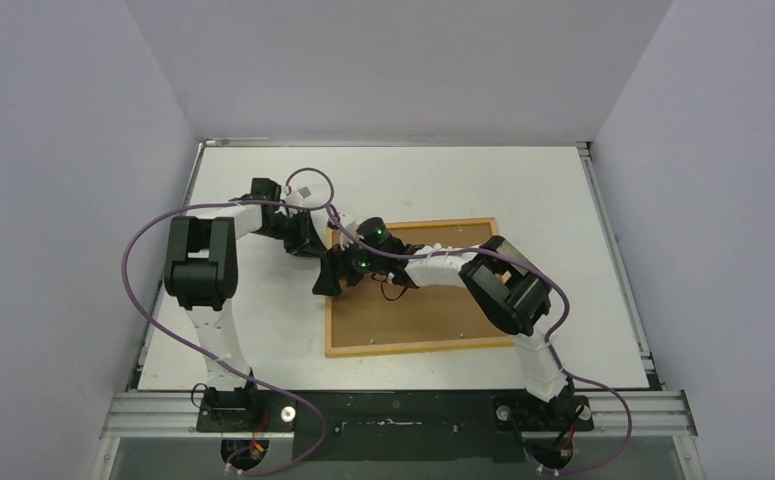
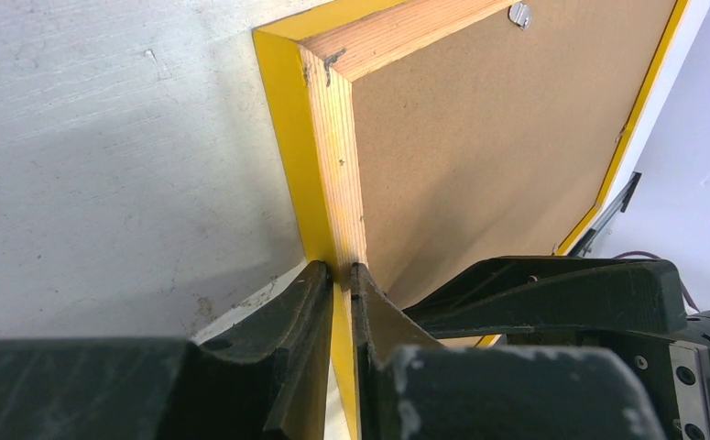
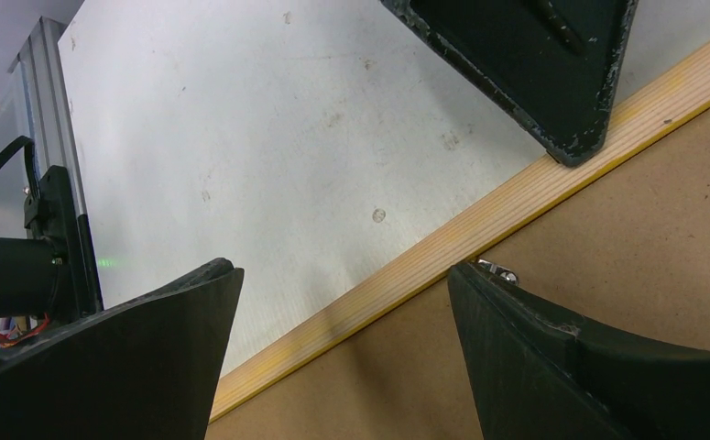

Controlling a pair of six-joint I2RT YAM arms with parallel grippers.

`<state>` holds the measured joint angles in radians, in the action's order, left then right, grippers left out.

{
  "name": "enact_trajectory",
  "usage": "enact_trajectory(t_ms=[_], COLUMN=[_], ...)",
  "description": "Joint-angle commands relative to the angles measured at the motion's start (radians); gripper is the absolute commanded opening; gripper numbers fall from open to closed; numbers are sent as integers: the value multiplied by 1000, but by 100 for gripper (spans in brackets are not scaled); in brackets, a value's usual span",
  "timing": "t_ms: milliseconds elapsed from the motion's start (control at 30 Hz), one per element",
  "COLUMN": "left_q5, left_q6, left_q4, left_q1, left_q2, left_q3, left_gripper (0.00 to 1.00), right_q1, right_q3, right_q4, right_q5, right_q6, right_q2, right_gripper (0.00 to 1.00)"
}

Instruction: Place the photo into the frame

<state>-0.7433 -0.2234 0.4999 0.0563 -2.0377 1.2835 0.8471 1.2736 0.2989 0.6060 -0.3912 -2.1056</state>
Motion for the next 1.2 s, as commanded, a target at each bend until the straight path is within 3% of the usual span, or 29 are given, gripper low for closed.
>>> enact_trajectory(t_ms=[0,300,767,900,1033,1167], left_q5=[38,38,28,21,13,4], left_q6=[29,30,23,21,38,86], left_q4=[-1,-4,-8,10,65,155], left_q1=[12,14,9,-13,-41,-75], left_q2=[28,29,42,51,74,92], left_q3=[-25,-35,-68,-35,35,114], left_gripper=[10,10,10,12,21,29], right_q1=[9,9,62,58,29,-27], right_q3=[29,13,-73,-38,1,1], right_q4=[40,65,138,67,-46,-194], right_q5=[-53,-104,-387,-341,-340,-457], right_q6=[-3,-9,-73,-63,-36,-19], right_q2=[-35,-23,42,103,184,278], right_gripper=[87,87,87,90,94,100])
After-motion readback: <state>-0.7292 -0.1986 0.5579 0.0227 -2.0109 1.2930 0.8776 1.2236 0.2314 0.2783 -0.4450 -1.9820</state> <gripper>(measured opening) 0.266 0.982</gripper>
